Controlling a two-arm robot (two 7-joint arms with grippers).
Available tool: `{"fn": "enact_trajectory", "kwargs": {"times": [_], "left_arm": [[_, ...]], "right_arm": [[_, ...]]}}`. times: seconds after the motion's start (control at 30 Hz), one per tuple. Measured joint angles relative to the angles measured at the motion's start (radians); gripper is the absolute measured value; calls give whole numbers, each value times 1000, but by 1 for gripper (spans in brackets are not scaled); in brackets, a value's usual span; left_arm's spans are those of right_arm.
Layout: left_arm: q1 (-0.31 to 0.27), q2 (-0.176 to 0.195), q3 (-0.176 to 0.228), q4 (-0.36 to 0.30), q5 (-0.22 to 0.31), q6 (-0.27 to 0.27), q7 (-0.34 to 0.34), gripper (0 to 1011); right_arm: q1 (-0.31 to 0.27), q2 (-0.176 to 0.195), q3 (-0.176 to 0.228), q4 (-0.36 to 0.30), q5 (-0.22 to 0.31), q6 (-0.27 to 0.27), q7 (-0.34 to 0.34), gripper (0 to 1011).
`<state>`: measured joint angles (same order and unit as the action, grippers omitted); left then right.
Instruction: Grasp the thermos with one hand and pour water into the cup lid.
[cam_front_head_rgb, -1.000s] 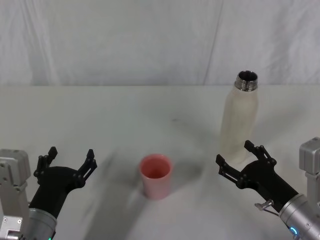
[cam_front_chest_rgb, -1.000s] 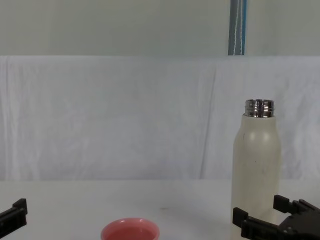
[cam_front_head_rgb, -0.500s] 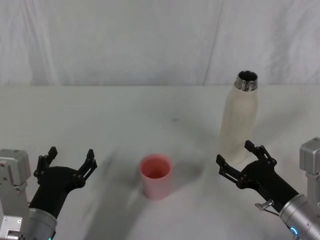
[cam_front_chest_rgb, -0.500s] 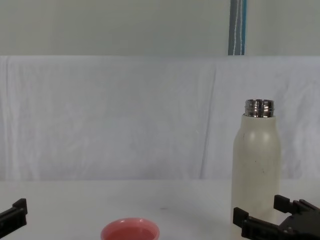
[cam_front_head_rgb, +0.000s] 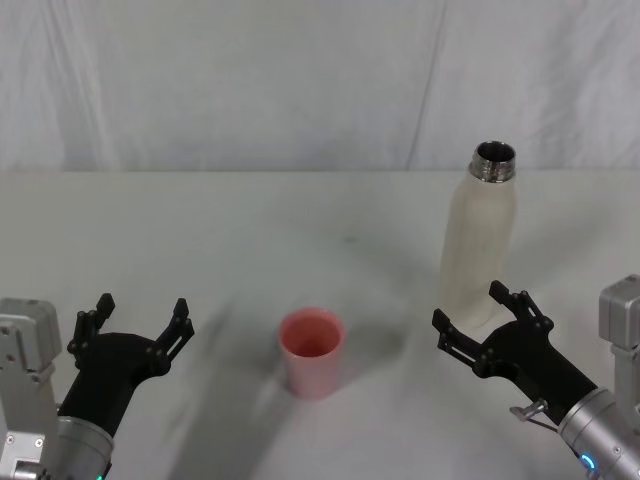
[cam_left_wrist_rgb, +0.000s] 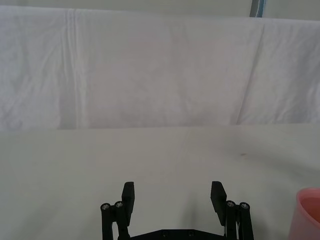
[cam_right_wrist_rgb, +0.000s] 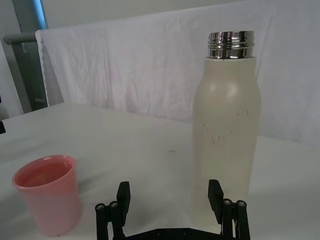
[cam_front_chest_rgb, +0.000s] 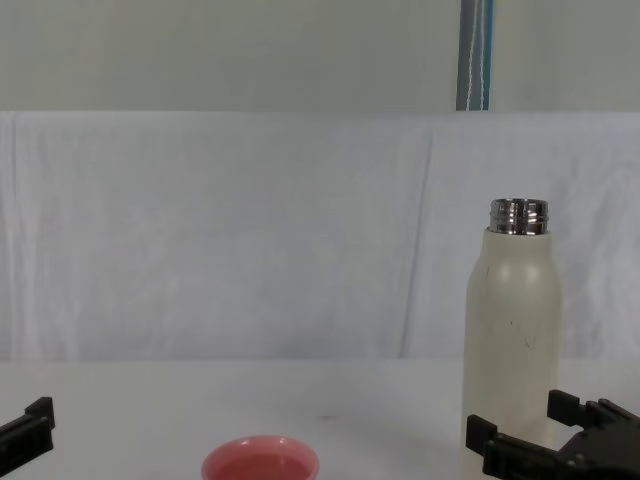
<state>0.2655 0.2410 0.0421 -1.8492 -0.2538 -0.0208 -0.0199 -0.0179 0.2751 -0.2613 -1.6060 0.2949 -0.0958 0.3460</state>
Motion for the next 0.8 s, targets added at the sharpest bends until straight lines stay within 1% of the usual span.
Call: {"fn": "enact_trajectory", "kwargs": {"times": [0.8], "left_arm": [[0, 0, 0, 0, 0, 0, 0, 1001]], "right_arm": [[0, 0, 0, 0, 0, 0, 0, 1003]]}}
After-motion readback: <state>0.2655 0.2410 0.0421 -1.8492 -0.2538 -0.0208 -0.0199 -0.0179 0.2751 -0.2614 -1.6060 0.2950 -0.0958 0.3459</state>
